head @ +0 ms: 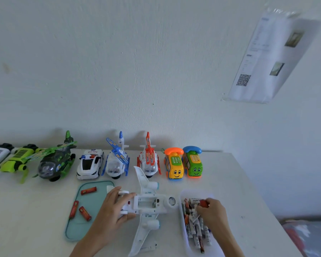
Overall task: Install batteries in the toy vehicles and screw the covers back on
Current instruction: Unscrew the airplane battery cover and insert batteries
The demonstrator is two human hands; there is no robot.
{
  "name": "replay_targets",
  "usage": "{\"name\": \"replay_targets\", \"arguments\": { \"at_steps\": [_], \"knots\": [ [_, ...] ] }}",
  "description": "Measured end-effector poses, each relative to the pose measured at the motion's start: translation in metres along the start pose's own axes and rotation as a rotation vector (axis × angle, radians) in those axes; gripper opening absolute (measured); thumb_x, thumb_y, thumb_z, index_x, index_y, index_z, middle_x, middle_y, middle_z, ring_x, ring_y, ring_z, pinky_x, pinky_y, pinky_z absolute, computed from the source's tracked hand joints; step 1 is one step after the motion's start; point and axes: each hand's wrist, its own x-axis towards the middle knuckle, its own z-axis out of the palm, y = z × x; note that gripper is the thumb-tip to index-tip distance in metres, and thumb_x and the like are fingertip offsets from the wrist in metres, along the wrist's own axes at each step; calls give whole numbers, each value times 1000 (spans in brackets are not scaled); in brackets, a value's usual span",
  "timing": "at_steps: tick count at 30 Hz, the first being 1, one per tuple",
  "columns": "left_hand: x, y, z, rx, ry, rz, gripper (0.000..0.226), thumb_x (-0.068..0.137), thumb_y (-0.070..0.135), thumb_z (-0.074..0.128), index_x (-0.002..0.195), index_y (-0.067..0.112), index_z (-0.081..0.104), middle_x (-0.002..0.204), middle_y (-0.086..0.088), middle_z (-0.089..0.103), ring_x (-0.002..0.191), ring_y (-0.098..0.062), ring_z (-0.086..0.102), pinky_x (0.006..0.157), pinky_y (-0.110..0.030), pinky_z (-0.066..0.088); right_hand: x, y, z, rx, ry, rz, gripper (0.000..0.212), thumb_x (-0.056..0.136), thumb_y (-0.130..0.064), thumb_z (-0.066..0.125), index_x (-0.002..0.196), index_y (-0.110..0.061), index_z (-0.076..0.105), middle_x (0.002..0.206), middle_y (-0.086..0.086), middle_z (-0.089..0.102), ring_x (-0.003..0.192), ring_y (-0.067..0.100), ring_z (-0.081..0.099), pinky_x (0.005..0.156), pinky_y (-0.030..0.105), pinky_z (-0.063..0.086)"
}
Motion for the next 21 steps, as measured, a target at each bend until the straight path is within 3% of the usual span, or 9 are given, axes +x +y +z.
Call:
{"name": "replay_targets", "arguments": {
  "at_steps": [3, 6, 9, 12, 15, 16, 18, 21],
  "knots": [
    [6, 11, -9, -41, 78, -31, 58, 75, 44, 68, 128, 44, 44, 120, 7, 41, 126, -8, 33, 99, -32, 39, 2, 2, 0, -3, 39, -41, 20, 85, -11, 61, 105, -6, 62, 93, 9, 60, 65, 16, 56, 47, 20, 36],
    [9, 14, -21, 2, 147, -3, 52, 80, 54, 66, 127, 42, 46, 116, 12, 39, 119, 3, 35, 98, -14, 32, -3, -7, 6, -14, 53, -131, 34, 87, -12, 58, 121, -10, 59, 105, 10, 56, 75, 17, 55, 57, 22, 37],
    [7, 21, -35, 38, 183, -44, 55, 76, 47, 71, 126, 41, 48, 118, 8, 42, 116, -1, 36, 93, -23, 38, -25, -26, 25, 50, -18, -245, 45, 88, -9, 56, 130, -24, 48, 110, 7, 58, 91, 21, 56, 75, 27, 43],
    [-5, 24, -50, 67, 250, -96, 60, 74, 41, 74, 126, 47, 44, 122, 6, 41, 121, -2, 33, 93, -31, 38, -41, -37, 56, 77, -175, -319, 40, 82, -7, 60, 108, -35, 47, 96, 0, 62, 84, 19, 61, 75, 35, 54],
    [-27, 19, -66, 36, 255, -153, 63, 76, 45, 71, 126, 63, 37, 130, 18, 35, 130, 5, 26, 101, -23, 34, -41, -45, 83, -68, -237, -391, 25, 83, -8, 58, 92, -29, 50, 90, 0, 57, 74, 12, 54, 61, 16, 44],
    [-37, 16, -71, 43, 259, -166, 62, 76, 47, 68, 126, 66, 36, 132, 22, 33, 131, 8, 23, 101, -22, 34, -40, -48, 91, -111, -247, -412, 24, 84, -7, 56, 90, -29, 48, 91, 0, 52, 71, 8, 48, 59, 15, 41],
    [-56, 10, -74, 59, 267, -201, 59, 75, 58, 62, 127, 66, 36, 132, 14, 37, 132, 8, 22, 102, -31, 40, -36, -53, 103, -167, -249, -443, 24, 86, -4, 50, 90, -27, 48, 93, 0, 45, 68, 6, 42, 59, 16, 40],
    [-93, 4, -81, 50, 278, -331, 61, 70, 80, 51, 127, 62, 39, 133, 2, 38, 133, 5, 24, 95, -41, 50, -31, -56, 122, -220, -220, -478, 31, 84, -2, 44, 104, -22, 60, 94, 0, 43, 74, 15, 47, 69, 25, 44]
  ]
}}
